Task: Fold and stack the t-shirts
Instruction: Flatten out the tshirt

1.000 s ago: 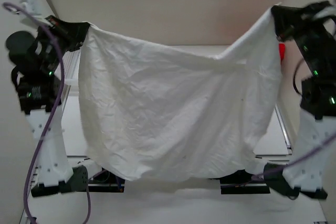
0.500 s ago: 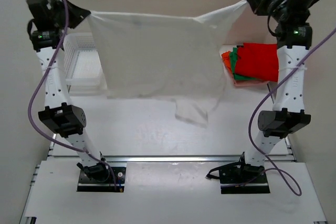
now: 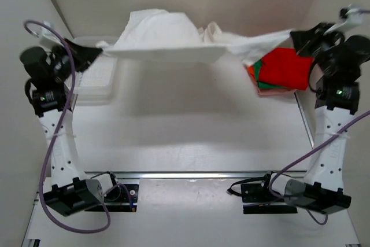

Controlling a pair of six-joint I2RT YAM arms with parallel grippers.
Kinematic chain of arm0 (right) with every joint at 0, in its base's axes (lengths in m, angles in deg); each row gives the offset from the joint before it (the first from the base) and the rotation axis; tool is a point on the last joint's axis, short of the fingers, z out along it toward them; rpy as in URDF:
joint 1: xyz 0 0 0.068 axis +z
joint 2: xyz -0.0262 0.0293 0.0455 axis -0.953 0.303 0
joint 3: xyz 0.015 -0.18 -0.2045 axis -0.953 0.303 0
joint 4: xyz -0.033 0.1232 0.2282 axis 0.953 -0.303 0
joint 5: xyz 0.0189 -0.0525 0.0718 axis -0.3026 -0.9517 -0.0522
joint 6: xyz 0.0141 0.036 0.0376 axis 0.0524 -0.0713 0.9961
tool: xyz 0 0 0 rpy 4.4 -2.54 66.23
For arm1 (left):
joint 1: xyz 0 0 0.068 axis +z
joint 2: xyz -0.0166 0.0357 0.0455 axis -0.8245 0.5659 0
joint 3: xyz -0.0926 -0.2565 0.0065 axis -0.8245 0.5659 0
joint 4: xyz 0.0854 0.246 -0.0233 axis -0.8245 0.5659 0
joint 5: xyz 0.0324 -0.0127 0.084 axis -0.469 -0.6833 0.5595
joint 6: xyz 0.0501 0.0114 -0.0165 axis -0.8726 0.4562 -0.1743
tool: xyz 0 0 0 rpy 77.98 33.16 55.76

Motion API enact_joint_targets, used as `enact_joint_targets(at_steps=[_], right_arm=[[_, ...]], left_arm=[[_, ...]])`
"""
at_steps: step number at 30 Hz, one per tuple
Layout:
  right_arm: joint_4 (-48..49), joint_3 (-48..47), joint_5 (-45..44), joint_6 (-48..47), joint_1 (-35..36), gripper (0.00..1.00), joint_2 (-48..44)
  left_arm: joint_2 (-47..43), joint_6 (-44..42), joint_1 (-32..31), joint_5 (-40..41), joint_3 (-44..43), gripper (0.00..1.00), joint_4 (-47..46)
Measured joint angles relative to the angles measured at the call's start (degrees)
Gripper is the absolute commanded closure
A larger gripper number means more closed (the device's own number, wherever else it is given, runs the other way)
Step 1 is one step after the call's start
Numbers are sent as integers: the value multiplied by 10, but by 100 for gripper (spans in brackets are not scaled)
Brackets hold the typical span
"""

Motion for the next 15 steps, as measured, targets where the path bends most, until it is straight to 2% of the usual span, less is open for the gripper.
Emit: enact_joint_targets(at_steps=[4,7,11,15], right_arm=[[-51,207,-92,-25,65,100,-105],[-129,304,-157,-35,114,100,-181],[-182,373,-195,-39,125,100,-262],[-202,449,-209,-39,146,100,-300]], left_arm=[[-103,-47,-50,41,233,100,38],[-179,-87,-94,84,354,100,110],[-294,-117,-132,157,425,100,184],[-362,-130,-146,191,472,100,193]])
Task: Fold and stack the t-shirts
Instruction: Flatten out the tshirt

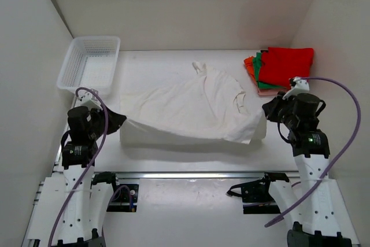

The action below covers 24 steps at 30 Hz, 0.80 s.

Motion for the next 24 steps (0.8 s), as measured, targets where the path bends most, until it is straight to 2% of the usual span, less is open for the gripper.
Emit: enact_joint_targets(at_steps=[6,9,13,15,20,24], right_arm=[[7,65,38,0,-3,100,69],[40,64,53,0,16,100,146],[67,-41,65,-2,26,100,304],[88,-103,65,-1,26,100,354],[125,-193,79,-2,14,100,379],[132,-193,84,-6,-1,100,354]], left_arm=[[24,11,6,8,74,100,-21],[97,24,5,4,87,100,-61],[277,37,16,-14,21,100,-109],[327,44,28,-17,-22,100,-118],[340,54,38,-29,-101,100,-151],[302,59,46,-54,-97,100,-164]])
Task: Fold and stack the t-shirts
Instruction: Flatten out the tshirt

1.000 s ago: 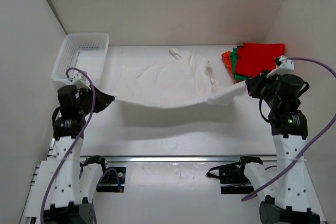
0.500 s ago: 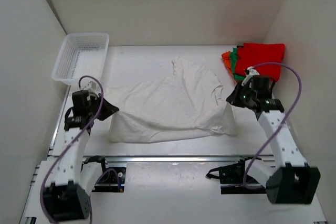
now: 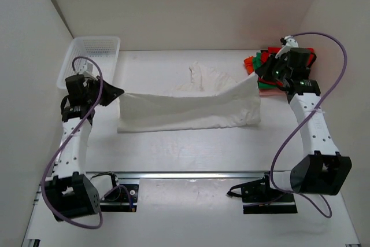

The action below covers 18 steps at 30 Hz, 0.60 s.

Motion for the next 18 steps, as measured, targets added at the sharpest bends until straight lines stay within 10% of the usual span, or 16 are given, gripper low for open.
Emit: enact_joint_targets(at_steps=[7,18], right_arm=[[-12,3,8,12,-63,100,-196],[-15,-351,14,12,-40,100,-252]], left_arm=[[-163,9,7,23,-45,100,16],[-88,-22,-113,143,-537,100,88]])
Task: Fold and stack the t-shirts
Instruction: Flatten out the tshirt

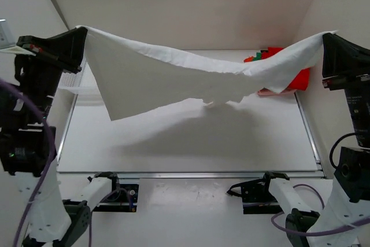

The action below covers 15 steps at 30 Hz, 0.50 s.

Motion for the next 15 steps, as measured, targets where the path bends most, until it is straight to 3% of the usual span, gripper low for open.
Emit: enact_joint_targets(at_steps=[4,8,11,15], right_arm=[[-16,-66,-6,-9,17,100,29],[-22,-94,-6,-14,22,100,69],[-22,-98,5,-13,18,100,109],[-14,-98,36,-4,-3,100,175]], left_arm=[[10,-53,-167,150,-88,100,24],[-40,-115,-313,329,-52,100,5],[-81,-154,-364,428,0,100,-15],[-86,-197,-376,503,30,100,-36]])
